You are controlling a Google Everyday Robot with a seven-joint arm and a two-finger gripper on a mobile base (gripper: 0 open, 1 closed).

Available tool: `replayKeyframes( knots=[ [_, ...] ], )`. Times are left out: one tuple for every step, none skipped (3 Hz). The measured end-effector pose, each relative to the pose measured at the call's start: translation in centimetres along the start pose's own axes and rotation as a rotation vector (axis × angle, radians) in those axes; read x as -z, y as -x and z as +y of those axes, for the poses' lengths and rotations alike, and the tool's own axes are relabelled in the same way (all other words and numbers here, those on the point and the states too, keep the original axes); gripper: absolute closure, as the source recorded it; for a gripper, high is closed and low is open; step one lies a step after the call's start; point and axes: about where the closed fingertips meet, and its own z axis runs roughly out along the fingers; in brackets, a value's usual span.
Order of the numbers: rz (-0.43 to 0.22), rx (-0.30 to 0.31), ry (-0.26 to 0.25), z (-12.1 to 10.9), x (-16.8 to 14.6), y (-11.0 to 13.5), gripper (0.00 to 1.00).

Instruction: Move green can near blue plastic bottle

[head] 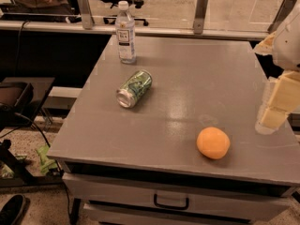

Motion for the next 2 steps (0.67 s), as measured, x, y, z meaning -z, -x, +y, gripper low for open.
replayKeyframes(
  knots=[
    [0.0, 0.0, 0.0, 0.0, 0.0, 0.0, 0.0],
    [-0.012, 0.021, -0.008, -0.93, -0.24, 0.89, 0.0]
  ],
)
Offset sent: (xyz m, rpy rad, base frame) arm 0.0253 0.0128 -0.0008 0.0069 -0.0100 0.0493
